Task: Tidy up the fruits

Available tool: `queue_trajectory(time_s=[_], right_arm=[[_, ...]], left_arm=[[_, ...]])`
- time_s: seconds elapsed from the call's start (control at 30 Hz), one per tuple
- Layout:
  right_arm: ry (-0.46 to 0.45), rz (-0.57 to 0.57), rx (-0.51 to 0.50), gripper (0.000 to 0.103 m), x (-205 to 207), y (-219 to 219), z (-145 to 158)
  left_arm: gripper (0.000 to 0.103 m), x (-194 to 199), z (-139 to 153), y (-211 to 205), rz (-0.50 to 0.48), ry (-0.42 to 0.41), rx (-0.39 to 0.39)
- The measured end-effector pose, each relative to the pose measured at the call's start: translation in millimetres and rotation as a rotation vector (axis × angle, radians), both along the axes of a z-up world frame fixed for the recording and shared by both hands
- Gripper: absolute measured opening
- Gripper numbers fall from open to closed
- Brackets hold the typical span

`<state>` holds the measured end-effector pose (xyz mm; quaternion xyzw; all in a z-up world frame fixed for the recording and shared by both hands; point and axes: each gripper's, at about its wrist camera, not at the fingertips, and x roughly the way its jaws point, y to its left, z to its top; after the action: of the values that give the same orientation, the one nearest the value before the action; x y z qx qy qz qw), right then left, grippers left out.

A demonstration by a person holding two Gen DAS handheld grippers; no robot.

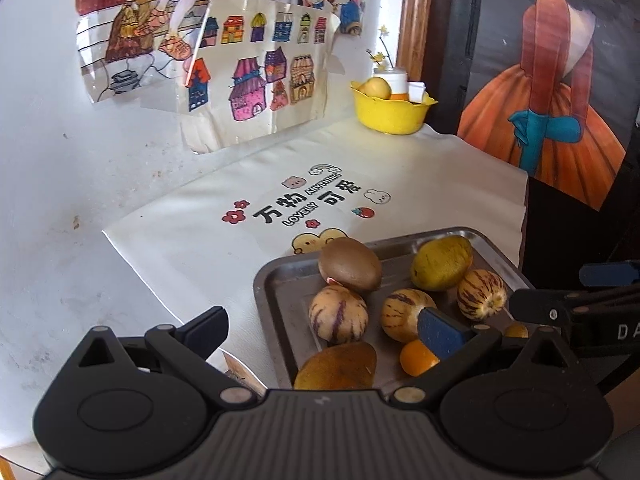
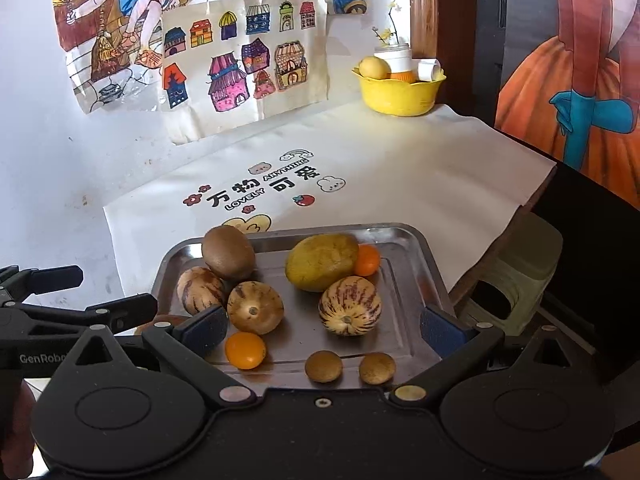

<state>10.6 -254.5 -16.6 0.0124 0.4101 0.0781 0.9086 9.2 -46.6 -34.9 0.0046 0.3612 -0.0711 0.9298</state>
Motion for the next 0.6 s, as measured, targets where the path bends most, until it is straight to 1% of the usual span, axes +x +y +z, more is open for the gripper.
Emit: queue_trajectory(time_s=[0.6], right_arm=[[0.006,-0.001,-0.003,0.102,0.7,-0.4,-1.8]], left_arm=[[0.103,0.9,-1.7,-4.4,-0.02,0.003,0.015]])
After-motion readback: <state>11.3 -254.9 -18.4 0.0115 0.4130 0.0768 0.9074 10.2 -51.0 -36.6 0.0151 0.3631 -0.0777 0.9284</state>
